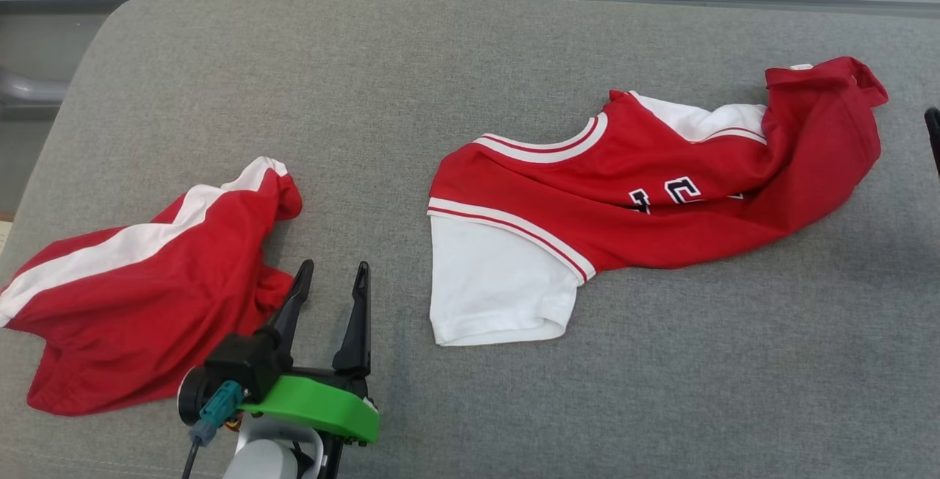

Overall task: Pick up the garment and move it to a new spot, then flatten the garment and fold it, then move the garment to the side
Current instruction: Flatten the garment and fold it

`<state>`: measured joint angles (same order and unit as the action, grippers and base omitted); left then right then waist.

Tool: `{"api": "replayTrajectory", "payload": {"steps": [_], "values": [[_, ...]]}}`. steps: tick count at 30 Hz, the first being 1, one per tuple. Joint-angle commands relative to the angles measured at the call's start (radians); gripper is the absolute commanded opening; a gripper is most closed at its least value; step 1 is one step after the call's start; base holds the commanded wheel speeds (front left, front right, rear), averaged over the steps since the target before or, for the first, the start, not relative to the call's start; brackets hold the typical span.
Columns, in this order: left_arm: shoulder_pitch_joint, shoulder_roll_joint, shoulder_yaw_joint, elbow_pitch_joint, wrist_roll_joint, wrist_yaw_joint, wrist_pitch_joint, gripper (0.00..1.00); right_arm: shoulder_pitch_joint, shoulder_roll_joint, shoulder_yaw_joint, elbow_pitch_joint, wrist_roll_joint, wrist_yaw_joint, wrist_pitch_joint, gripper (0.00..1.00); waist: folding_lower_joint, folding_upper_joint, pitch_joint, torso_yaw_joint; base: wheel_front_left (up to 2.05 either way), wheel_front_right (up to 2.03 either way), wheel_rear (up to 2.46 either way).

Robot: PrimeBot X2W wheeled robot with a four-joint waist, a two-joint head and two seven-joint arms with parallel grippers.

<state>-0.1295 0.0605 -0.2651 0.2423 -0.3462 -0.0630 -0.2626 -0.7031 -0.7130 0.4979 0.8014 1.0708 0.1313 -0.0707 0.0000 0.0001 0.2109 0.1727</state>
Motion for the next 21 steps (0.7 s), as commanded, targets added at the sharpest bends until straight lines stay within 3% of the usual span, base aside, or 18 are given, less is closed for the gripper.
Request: {"api": "replayTrajectory", "payload": {"steps": [1, 9, 21], "values": [[0.006, 0.000, 0.001, 0.002, 0.012, -0.004, -0.003, 1.00, 0.034, -0.005, -0.005, 0.005, 0.011, -0.001, 0.003, 1.00, 0.0000, -0.0001, 0.000, -0.002, 0.00, 0.00, 0.00], [-0.018, -0.003, -0.006, 0.000, 0.014, -0.008, -0.003, 1.00, 0.143, 0.043, 0.006, 0.013, 0.036, -0.001, 0.014, 1.00, 0.0000, -0.0001, 0.033, 0.000, 0.00, 0.00, 0.00], [-0.048, -0.005, -0.010, 0.004, 0.019, -0.007, -0.003, 1.00, 0.007, 0.130, 0.051, 0.109, 0.004, -0.001, 0.031, 1.00, 0.0000, -0.0001, 0.086, 0.037, 0.00, 0.00, 0.00]]}}
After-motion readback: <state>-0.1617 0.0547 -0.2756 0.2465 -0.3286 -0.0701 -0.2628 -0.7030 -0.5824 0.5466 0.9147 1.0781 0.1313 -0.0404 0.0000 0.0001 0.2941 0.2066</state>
